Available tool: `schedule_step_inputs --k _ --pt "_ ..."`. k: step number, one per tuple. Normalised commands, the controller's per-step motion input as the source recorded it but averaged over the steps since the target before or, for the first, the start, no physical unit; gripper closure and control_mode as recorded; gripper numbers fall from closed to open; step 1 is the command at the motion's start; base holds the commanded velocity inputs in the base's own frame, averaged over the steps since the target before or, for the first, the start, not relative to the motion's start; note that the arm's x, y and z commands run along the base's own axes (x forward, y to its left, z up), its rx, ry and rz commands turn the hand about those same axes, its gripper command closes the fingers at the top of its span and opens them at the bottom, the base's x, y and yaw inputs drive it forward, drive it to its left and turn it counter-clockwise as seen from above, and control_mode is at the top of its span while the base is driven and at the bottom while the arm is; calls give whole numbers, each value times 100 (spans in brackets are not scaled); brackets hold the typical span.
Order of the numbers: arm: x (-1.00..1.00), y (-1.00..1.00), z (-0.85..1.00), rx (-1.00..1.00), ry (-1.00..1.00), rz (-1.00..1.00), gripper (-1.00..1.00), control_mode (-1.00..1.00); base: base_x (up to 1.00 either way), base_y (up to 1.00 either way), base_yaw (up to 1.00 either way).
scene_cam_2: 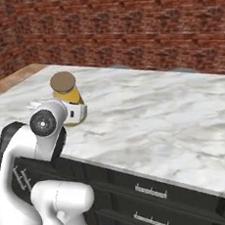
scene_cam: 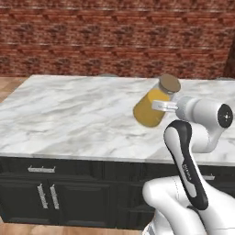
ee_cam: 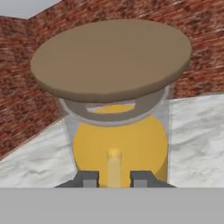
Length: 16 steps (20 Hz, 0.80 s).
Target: Place the pitcher and cup on the dining counter for serving.
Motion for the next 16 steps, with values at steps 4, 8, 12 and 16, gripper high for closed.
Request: schedule_step_inputs --k 4,8,12,16 --pt "0 0 0 0 0 0 100 100 -7 100 13" --pt "0 0 0 0 0 0 100 100 -6 100 12" --pt "0 0 0 0 0 0 100 100 0 100 7" --pt "0 0 0 0 0 0 100 100 2 100 2"
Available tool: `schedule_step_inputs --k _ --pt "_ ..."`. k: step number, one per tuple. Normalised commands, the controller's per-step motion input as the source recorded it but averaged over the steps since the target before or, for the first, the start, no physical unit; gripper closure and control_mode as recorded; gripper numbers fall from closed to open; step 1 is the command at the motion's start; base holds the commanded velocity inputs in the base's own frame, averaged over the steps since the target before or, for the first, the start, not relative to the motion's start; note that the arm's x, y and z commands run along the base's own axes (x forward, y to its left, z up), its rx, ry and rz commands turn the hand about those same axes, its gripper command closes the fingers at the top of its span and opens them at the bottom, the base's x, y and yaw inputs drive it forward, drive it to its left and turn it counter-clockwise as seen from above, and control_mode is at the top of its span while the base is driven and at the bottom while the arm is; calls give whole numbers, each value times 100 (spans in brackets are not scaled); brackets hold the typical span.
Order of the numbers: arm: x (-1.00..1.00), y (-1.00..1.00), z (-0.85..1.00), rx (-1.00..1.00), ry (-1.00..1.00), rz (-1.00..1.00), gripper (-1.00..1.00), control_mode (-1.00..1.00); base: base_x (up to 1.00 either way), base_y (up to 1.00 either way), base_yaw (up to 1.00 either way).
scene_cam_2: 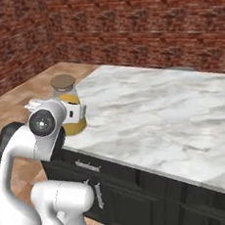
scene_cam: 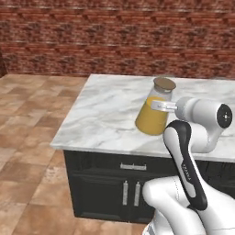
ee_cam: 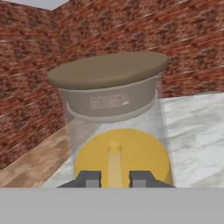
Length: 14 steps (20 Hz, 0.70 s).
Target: Place the pitcher and cup on the dining counter for serving.
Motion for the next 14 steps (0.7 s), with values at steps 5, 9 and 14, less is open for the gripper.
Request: schedule_step_inputs --k 5,9,14 --pt "0 0 0 0 0 0 100 100 19 100 0" --pt "0 0 0 0 0 0 100 100 52 100 0" --pt "0 0 0 0 0 0 100 100 60 100 0"
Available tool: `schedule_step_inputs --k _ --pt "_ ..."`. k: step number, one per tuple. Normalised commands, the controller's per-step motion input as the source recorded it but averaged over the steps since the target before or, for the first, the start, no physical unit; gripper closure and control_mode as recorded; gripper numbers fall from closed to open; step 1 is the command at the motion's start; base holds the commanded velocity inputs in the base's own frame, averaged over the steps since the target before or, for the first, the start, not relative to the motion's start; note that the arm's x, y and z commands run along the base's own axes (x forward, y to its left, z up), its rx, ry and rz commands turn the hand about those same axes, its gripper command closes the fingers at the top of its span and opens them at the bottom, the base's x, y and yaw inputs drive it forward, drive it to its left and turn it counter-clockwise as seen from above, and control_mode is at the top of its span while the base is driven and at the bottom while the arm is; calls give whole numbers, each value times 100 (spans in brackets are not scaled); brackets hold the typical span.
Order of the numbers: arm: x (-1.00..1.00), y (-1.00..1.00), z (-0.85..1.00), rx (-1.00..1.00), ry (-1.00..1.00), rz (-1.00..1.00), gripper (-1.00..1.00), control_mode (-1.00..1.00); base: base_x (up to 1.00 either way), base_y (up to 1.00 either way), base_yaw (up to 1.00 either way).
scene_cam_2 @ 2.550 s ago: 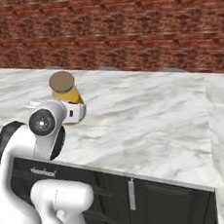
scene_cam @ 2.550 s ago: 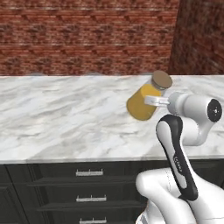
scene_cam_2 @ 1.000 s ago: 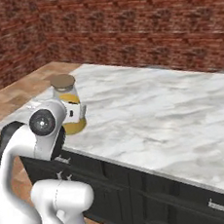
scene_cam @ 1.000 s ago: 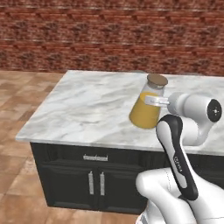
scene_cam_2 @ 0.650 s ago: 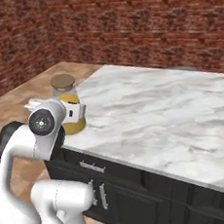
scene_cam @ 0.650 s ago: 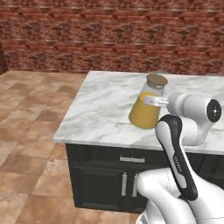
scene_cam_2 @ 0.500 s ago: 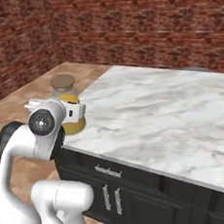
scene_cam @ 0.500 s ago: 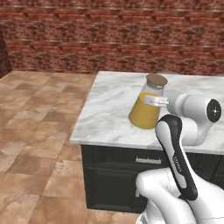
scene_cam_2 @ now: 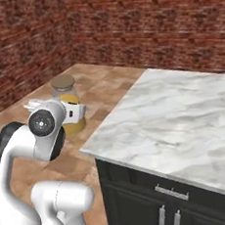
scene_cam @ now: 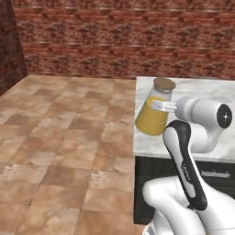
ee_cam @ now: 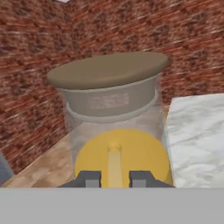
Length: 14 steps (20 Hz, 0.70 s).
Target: Place the pitcher and cup on the dining counter for serving.
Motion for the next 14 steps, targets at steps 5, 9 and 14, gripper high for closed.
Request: schedule_step_inputs --k 5,9,14 --pt "0 0 0 0 0 0 100 100 81 100 -16" --pt "0 0 0 0 0 0 100 100 99 100 -42" --pt "0 0 0 0 0 0 100 100 96 84 -67"
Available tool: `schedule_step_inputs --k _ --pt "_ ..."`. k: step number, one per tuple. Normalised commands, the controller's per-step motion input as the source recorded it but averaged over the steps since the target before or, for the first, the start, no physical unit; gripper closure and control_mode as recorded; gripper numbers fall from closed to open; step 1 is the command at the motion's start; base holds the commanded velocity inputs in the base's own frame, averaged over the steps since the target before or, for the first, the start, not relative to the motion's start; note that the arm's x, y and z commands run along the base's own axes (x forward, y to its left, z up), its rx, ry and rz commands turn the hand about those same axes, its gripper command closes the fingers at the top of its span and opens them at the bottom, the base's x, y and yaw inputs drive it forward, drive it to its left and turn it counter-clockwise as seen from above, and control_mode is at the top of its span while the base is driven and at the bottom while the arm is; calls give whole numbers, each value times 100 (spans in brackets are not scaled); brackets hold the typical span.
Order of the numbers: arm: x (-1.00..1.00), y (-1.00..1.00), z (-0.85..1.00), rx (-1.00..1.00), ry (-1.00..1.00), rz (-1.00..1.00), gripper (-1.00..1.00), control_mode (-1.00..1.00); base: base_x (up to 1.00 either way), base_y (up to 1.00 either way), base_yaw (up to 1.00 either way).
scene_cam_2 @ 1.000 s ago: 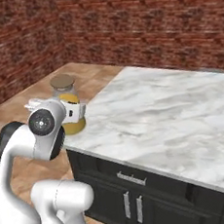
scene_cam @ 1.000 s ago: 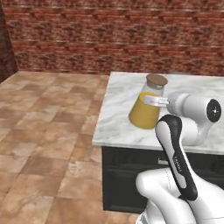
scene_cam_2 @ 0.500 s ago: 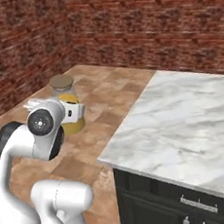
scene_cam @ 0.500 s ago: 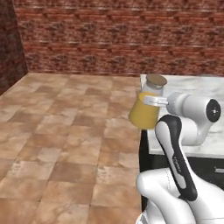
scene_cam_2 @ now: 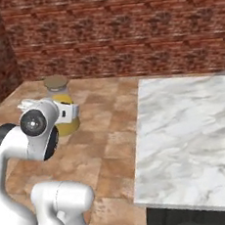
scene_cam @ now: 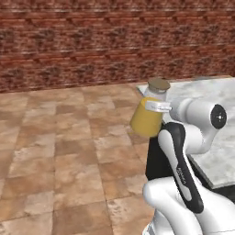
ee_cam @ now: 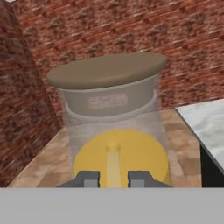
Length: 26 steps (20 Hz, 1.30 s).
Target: Place the pitcher and cup on the dining counter for serving.
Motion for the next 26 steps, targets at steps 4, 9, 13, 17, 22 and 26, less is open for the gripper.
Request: schedule_step_inputs --k 4,9,13,17,22,26 --pt "0 0 0 0 0 0 100 100 70 63 -80" --pt "0 0 0 0 0 0 100 100 50 51 -86" --pt "0 0 0 0 0 0 100 100 40 44 -89" --pt "0 0 0 0 0 0 100 100 36 43 -90" --pt "0 0 0 0 0 0 100 100 29 37 -73" --pt "0 0 0 0 0 0 100 100 4 0 -3"
